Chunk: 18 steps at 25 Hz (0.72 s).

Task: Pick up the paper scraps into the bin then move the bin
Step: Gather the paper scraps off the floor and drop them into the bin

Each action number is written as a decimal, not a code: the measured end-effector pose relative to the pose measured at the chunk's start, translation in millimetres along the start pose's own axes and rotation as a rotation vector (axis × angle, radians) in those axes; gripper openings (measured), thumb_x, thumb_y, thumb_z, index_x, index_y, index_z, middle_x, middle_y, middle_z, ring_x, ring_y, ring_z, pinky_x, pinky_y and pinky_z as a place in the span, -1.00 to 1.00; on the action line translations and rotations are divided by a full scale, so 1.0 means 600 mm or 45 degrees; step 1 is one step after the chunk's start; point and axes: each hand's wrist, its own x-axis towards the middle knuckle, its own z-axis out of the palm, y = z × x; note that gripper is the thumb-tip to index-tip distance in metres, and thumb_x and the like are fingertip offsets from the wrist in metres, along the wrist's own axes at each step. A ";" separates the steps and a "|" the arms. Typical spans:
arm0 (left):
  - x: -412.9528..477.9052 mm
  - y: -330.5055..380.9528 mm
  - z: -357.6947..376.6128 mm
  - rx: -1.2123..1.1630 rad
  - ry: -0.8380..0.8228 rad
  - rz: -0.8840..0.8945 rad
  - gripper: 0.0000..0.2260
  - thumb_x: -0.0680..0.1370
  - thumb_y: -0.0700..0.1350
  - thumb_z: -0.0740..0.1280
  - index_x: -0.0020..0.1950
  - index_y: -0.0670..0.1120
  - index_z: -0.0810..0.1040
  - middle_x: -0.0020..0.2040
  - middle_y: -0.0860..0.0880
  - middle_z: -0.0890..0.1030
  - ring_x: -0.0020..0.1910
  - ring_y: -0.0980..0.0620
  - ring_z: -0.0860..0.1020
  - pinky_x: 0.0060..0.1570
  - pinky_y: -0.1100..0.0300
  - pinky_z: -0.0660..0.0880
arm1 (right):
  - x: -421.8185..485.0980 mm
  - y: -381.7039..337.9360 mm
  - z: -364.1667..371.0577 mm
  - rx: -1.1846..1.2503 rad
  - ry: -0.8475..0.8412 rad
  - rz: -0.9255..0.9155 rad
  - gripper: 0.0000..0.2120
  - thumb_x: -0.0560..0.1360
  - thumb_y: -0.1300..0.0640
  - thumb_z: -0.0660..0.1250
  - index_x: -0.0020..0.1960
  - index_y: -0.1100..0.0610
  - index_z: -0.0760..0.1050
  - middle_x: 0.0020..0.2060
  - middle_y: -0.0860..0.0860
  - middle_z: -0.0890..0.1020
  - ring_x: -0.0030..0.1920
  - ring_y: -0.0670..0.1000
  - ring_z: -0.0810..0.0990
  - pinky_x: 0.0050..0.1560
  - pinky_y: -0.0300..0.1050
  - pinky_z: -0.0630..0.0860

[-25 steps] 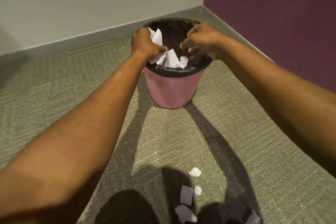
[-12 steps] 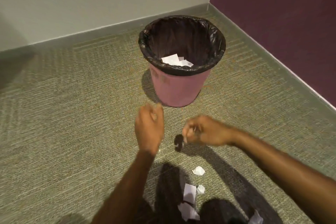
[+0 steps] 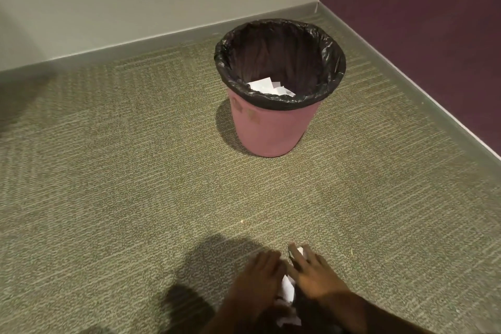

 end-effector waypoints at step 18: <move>0.001 0.060 0.030 -0.166 -0.016 -0.021 -0.58 0.27 0.19 0.21 0.04 0.02 0.47 -0.13 0.14 0.59 -0.28 0.25 0.52 -0.29 0.36 0.40 | -0.013 0.029 -0.027 0.254 0.370 -0.177 -0.51 0.45 -0.01 -0.08 0.07 0.14 0.55 0.11 0.04 0.50 0.08 0.02 0.51 0.02 -0.05 0.52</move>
